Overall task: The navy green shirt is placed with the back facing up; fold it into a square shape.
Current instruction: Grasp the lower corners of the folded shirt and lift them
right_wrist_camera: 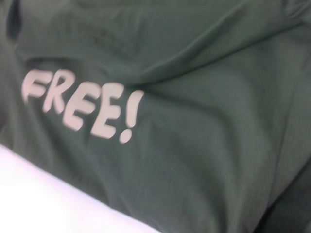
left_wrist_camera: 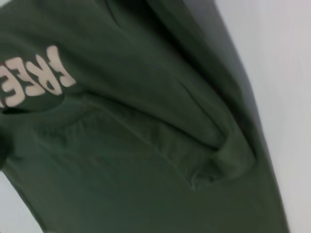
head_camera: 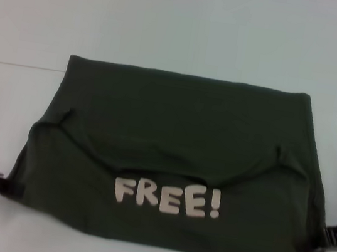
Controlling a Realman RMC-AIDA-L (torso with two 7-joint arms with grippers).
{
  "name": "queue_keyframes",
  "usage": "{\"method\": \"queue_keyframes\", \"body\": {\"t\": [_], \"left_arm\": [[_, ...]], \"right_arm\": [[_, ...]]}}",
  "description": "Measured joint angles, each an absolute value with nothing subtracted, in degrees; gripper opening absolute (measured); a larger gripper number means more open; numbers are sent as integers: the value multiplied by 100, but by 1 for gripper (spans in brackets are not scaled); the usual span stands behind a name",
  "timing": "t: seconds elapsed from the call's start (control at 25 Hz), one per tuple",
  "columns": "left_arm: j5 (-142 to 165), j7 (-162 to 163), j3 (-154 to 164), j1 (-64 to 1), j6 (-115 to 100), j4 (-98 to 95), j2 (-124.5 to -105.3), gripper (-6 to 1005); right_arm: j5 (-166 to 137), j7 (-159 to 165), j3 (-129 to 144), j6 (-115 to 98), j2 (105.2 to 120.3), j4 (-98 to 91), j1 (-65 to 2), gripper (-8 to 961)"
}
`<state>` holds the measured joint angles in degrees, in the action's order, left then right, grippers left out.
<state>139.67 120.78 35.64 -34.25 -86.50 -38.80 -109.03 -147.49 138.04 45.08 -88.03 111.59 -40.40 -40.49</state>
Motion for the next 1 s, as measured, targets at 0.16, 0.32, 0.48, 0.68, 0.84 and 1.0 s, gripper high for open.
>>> {"method": "queue_keyframes", "body": {"t": [0.16,0.32,0.48,0.68,0.84,1.0], "left_arm": [[14148,12263,3561,-3434,-9399,-4007,-10828,32],[14403,12397,3559,-3454,-9936,-4019,-10798,32],[14588,12424,3554,-3451,-10348,-4011,-10801,32],[14843,12454,3550,-3436,-10791,-3980,-10799,32],[14989,12490,3552,-3419,-11136,-3974,-10790,32],[15054,12496,3553,-3397,-11444,-3969,-10769,32]], "right_arm": [[-14761,13523,4522,-9301,11135,-4043,-3943,27],[-14943,13322,4533,-9629,11134,-4041,-3872,27],[-15095,13064,4554,-9867,11168,-3977,-3837,27],[-15225,12833,4695,-10121,11210,-3950,-3792,26],[-15328,12668,4784,-10306,11226,-3948,-3749,26],[-15348,12425,4819,-10497,11236,-3946,-3705,26]]}}
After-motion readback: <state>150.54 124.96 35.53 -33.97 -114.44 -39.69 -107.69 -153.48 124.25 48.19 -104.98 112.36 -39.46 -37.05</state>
